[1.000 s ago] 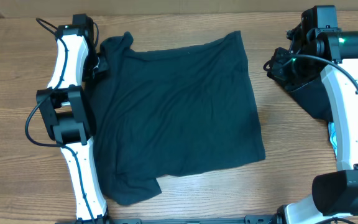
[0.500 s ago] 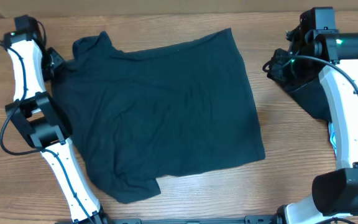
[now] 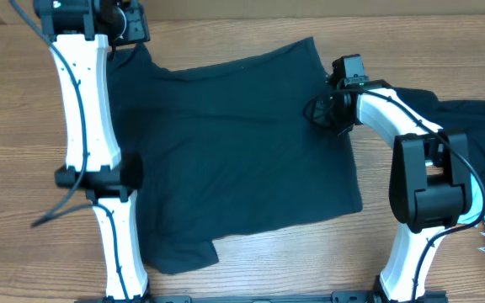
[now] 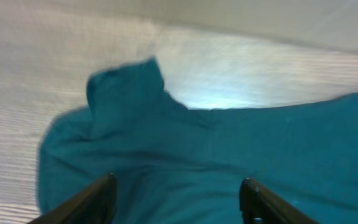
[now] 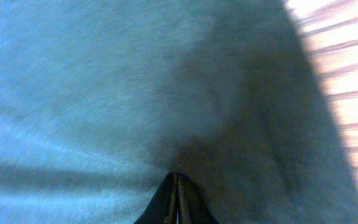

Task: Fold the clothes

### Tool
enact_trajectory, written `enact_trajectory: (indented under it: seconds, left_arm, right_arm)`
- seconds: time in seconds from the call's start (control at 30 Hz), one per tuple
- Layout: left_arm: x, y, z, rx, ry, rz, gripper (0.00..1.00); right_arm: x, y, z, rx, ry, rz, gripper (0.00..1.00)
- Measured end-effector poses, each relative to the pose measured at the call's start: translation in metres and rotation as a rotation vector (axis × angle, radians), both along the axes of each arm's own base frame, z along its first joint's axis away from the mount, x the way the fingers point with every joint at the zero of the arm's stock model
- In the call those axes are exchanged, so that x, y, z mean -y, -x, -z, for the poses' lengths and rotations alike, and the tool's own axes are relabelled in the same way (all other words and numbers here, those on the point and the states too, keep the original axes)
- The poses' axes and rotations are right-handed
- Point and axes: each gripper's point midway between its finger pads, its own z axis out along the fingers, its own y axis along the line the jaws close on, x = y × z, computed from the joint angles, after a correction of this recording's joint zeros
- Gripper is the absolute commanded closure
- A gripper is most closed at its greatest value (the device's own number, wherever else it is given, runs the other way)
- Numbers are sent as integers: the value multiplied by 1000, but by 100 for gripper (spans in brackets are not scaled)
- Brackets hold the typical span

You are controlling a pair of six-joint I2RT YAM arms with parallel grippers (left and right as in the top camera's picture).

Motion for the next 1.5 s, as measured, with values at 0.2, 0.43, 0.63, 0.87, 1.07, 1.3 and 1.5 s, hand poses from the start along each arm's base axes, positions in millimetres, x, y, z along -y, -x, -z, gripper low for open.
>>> enact_trajectory:
  seconds: [0.2, 0.43, 0.63, 0.87, 1.07, 1.3, 1.5]
  left_arm:
    - [3, 89, -151, 326, -16, 16, 21]
    - [-1, 69, -87, 104, -48, 9, 69]
    - [13, 70, 90, -447, -12, 90, 96]
    - [48, 81, 263, -787, 28, 185, 96]
    - [41, 48, 284, -680, -21, 148, 96]
    - [-16, -55, 280, -301, 156, -133, 96]
    - [-49, -74, 259, -269, 142, -160, 38]
  right_arm:
    - [118, 0, 1, -26, 188, 255, 89]
    - [66, 2, -68, 91, -51, 18, 63]
    - [29, 35, -183, 251, -247, -67, 64]
    - [23, 46, -177, 191, -283, -70, 64]
    - [23, 47, -177, 187, -284, -69, 65]
    - [23, 55, -173, 151, -286, -63, 71]
    - [22, 65, -169, 101, -290, -56, 51]
